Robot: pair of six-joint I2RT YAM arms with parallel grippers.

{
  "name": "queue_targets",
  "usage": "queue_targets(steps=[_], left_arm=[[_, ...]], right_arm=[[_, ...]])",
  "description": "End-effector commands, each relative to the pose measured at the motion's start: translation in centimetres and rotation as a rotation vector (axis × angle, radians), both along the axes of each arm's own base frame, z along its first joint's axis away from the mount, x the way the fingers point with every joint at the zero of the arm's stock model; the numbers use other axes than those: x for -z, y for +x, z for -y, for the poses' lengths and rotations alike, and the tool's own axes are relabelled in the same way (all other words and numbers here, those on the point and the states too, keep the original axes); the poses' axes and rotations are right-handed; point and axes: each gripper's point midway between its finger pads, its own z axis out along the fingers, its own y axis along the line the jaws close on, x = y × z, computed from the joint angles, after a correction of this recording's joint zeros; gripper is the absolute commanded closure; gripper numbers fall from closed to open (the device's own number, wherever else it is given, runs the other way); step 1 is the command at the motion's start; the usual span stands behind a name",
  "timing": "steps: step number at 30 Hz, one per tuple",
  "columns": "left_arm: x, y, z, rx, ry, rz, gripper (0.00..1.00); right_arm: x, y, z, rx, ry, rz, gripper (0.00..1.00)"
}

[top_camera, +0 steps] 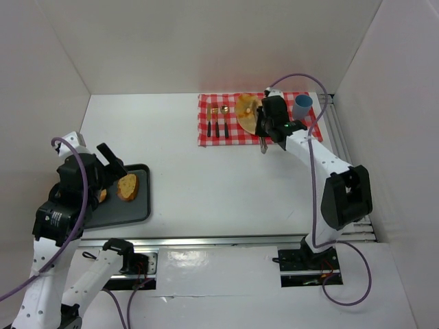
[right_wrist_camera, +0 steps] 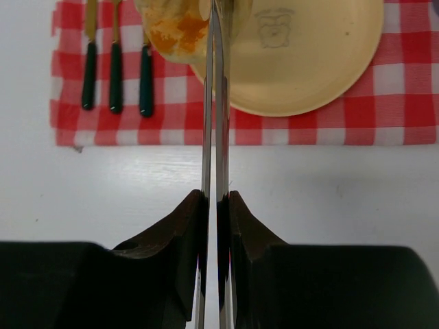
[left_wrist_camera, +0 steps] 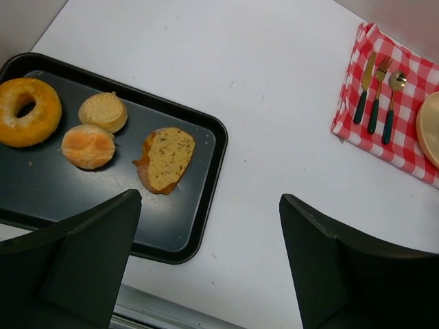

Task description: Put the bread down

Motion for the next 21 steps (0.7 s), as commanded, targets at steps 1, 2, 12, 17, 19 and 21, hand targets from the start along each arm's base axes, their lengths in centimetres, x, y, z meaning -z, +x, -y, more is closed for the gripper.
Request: queue_targets(steps=[1, 2, 12, 17, 19, 21], left_arm=[[-0.7, 0.5, 0.3, 0.004, -0.019, 0.036, 0.05], [-0.5, 0.6, 0.3, 0.004, -0.019, 0.036, 0.05], [0.4, 0.8, 0.2, 0.0, -0.001, 0.008, 0.05], [0.7, 1.1, 0.2, 0.0, 0.0, -0.001, 0.05], [0.6, 1.2, 0.4, 0.008, -0.006, 0.007, 0.05], [0.6, 1.2, 0.4, 0.012, 0.002, 0.004, 0.05]], right_arm=[[-1.9, 3.5, 1.6, 0.069, 0.041, 0.105, 1.0], [-1.0, 4.5, 2.8, 0.094, 0.04, 0.093, 1.0], [1.8, 7.4, 6.3, 0.182, 0.054, 0.073, 0.89], [-0.4, 7.1, 6.2, 0.167, 0.063, 0.105, 0.59], [-2.5, 6.4, 5.1, 0.135, 0.065, 0.133, 0.54], [-3.7, 6.0, 4.8, 0.138, 0.048, 0.152, 0.51]])
